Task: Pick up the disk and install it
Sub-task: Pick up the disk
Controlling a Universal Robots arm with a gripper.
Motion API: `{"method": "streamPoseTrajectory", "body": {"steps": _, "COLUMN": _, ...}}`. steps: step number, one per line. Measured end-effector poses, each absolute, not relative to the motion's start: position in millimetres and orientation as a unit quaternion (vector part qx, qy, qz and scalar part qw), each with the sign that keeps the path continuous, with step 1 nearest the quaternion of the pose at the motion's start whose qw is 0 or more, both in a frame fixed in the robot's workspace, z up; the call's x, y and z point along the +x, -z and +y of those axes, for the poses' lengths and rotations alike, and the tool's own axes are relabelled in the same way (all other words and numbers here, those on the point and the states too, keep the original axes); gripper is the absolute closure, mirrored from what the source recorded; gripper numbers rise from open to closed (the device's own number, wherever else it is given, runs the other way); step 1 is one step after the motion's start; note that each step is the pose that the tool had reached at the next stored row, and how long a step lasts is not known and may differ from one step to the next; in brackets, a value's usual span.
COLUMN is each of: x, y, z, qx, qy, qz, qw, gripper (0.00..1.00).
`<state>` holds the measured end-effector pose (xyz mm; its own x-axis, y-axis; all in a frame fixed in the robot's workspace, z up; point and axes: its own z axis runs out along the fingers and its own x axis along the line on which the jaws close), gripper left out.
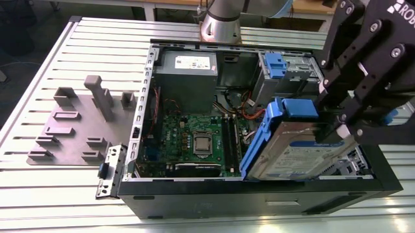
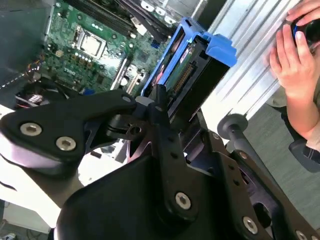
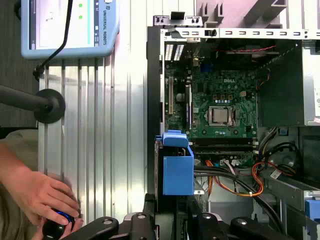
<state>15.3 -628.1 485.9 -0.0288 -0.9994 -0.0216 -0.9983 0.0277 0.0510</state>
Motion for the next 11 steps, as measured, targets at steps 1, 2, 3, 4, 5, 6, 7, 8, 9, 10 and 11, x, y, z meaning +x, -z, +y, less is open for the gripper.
{"method": "streamPoseTrajectory", "body": {"steps": 1, "x": 15.2, "y": -485.6, "z": -624.3, "qx": 0.697, "qy": 0.026, "qz": -0.717, "qw": 0.010, "gripper": 0.65}}
{"method": "streamPoseTrajectory", "body": {"steps": 2, "x": 15.3, "y": -485.8, "z": -619.7, "qx": 0.697, "qy": 0.026, "qz": -0.717, "qw": 0.010, "gripper": 0.65}}
{"method": "streamPoseTrajectory", "body": {"steps": 3, "x": 15.4, "y": -485.7, "z": -615.3, "qx": 0.697, "qy": 0.026, "qz": -0.717, "qw": 0.010, "gripper": 0.65}}
{"method": "streamPoseTrajectory", "body": {"steps": 4, "x": 15.3, "y": -485.2, "z": -611.1, "qx": 0.697, "qy": 0.026, "qz": -0.717, "qw": 0.010, "gripper": 0.65}}
{"method": "streamPoseTrajectory", "body": {"steps": 5, "x": 15.3, "y": -485.1, "z": -610.2, "qx": 0.697, "qy": 0.026, "qz": -0.717, "qw": 0.010, "gripper": 0.65}}
{"method": "streamPoseTrajectory", "body": {"steps": 6, "x": 15.4, "y": -485.2, "z": -610.0, "qx": 0.697, "qy": 0.026, "qz": -0.717, "qw": 0.010, "gripper": 0.65}}
{"method": "streamPoseTrajectory", "body": {"steps": 7, "x": 15.4, "y": -485.4, "z": -609.7, "qx": 0.697, "qy": 0.026, "qz": -0.717, "qw": 0.010, "gripper": 0.65}}
{"method": "streamPoseTrajectory", "body": {"steps": 8, "x": 15.4, "y": -485.5, "z": -609.5, "qx": 0.697, "qy": 0.026, "qz": -0.717, "qw": 0.010, "gripper": 0.65}}
{"method": "streamPoseTrajectory", "body": {"steps": 9, "x": 15.4, "y": -485.4, "z": -609.4, "qx": 0.697, "qy": 0.026, "qz": -0.717, "qw": 0.010, "gripper": 0.65}}
{"method": "streamPoseTrajectory", "body": {"steps": 10, "x": 15.3, "y": -485.4, "z": -609.2, "qx": 0.697, "qy": 0.026, "qz": -0.717, "qw": 0.010, "gripper": 0.65}}
{"method": "streamPoseTrajectory", "body": {"steps": 11, "x": 15.3, "y": -485.3, "z": -609.1, "qx": 0.697, "qy": 0.026, "qz": -0.717, "qw": 0.010, "gripper": 0.65}}
